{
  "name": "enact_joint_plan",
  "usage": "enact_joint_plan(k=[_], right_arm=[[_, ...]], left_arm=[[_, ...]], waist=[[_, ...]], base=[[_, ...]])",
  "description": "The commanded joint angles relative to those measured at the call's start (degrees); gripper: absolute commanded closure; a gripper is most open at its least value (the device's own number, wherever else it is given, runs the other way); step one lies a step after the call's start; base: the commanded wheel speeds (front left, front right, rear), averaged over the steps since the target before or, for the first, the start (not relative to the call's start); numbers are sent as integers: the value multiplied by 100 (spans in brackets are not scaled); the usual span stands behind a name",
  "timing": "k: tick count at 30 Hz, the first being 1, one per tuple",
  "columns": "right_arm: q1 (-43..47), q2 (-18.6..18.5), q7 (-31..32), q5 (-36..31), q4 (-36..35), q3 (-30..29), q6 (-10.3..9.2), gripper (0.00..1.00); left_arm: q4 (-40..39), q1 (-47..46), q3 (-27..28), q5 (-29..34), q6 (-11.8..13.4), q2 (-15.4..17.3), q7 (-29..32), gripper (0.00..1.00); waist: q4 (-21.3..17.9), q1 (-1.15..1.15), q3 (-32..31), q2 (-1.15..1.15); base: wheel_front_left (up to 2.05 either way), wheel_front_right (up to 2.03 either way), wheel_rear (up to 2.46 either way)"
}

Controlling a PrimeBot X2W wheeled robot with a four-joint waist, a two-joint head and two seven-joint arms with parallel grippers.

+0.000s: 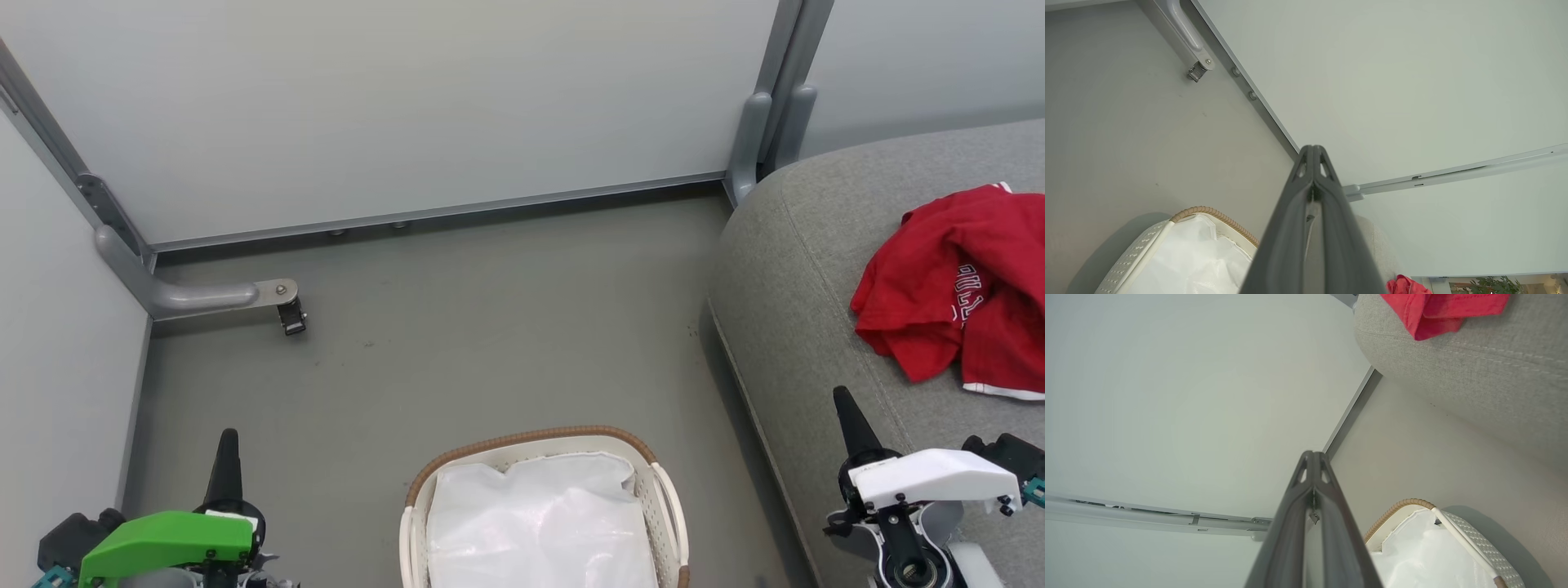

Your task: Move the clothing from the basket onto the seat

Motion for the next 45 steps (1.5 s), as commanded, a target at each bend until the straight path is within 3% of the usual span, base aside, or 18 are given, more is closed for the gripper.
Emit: enact_joint_plan(k=[1,45], right_arm=[[42,-33,35,144,-82,-36,-1,100],[87,-49,573,2100,-435,-274,-2,100]], left_arm=[[-58,-159,32,-142,-23,41,34,100],[-282,-373,191,-2095,-147,52,579,100]], waist=[[1,0,-2,18],[33,0,-58,29]], base=[[0,0,0],[0,0,0]])
